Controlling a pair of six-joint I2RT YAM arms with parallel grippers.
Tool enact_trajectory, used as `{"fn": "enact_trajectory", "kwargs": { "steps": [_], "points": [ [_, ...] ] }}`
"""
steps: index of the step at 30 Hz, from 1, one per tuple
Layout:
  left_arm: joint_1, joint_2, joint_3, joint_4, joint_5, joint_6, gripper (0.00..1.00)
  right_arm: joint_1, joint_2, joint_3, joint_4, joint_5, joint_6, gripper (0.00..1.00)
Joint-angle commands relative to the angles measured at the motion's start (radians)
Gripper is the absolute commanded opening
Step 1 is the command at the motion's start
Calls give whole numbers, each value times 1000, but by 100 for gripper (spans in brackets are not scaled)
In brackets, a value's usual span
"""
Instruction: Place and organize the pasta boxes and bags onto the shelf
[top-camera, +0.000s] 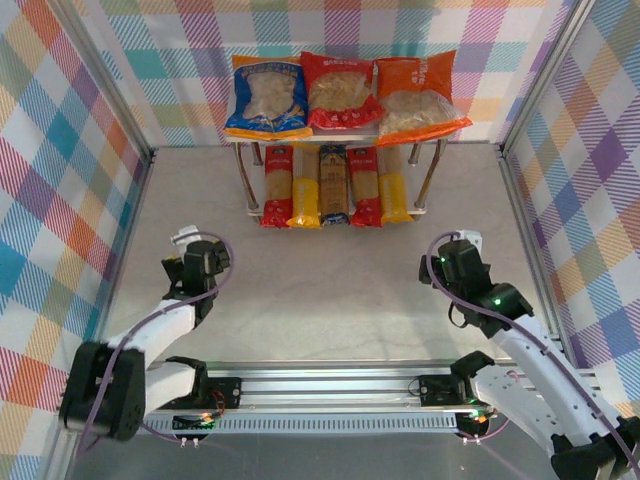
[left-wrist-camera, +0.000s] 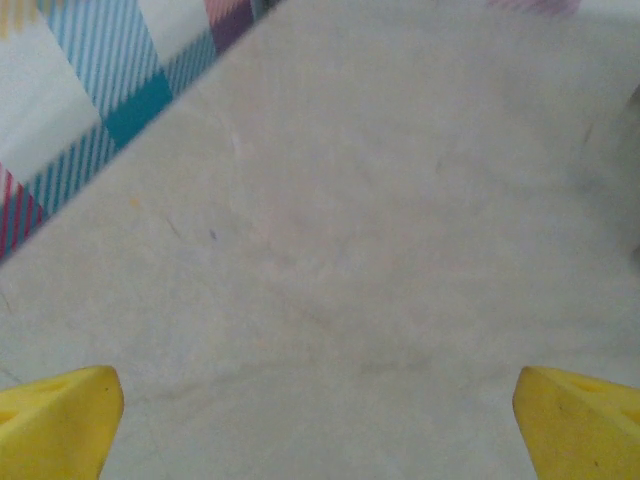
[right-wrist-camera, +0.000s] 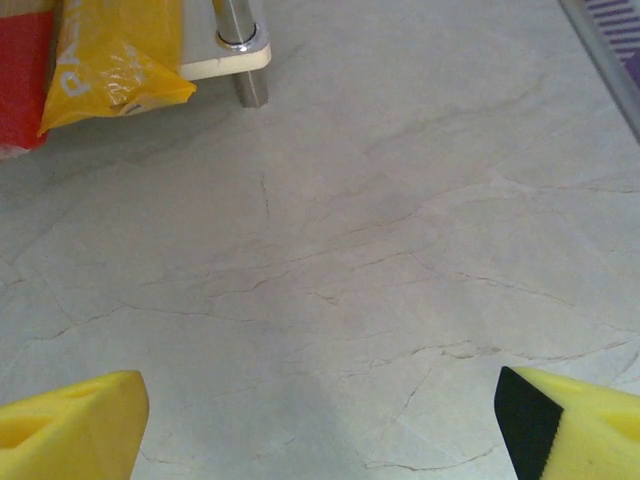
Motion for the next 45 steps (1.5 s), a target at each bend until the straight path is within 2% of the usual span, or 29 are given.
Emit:
{"fn": "enact_trajectory", "kwargs": {
  "steps": [1, 5, 8, 10, 14, 15, 16, 17, 19, 23, 30, 34, 37, 38, 42, 44, 45],
  "points": [
    [13, 126, 3, 353, 22, 87, 100, -42, 22, -26, 84, -73, -18, 90],
    [11, 288, 0, 539, 52, 117, 100, -117, 63, -55, 170, -132, -38, 91],
    [3, 328, 35, 509, 149, 168, 100, -160, 89, -94, 281, -153, -70, 91],
    [4, 322, 48, 474, 166, 166, 100, -183, 111, -112, 345, -152, -94, 91],
    [6, 328, 21, 530, 188, 171, 100, -245, 152, -126, 424, -163, -123, 91],
    [10, 344, -8, 581, 210, 172, 100, -261, 158, -132, 447, -170, -132, 91],
    [8, 411, -46, 745, 227, 207, 100, -281, 162, -146, 483, -180, -145, 91],
    [-14, 426, -68, 822, 210, 232, 100, -300, 166, -163, 522, -192, -156, 91],
    [-14, 375, -58, 712, 231, 216, 100, -337, 174, -210, 632, -216, -188, 91],
    [-10, 387, -53, 725, 237, 219, 100, -397, 229, -326, 937, -246, -264, 91],
    [-10, 391, -55, 735, 237, 222, 100, -430, 454, -435, 1412, -271, -293, 97],
    [-10, 391, -55, 738, 237, 222, 100, -433, 586, -451, 1608, -222, -309, 100],
    [-10, 392, -55, 737, 236, 222, 100, -435, 658, -445, 1672, -265, -327, 99],
    [-11, 393, -55, 737, 236, 222, 100, -435, 645, -431, 1624, -283, -329, 99],
    [-11, 393, -54, 736, 237, 222, 100, -434, 687, -403, 1622, -395, -379, 99],
    [-10, 393, -55, 735, 237, 222, 100, -434, 775, -359, 1633, -454, -408, 99],
    [-10, 393, -52, 732, 237, 222, 100, -434, 788, -310, 1547, -467, -408, 99]
  ]
}}
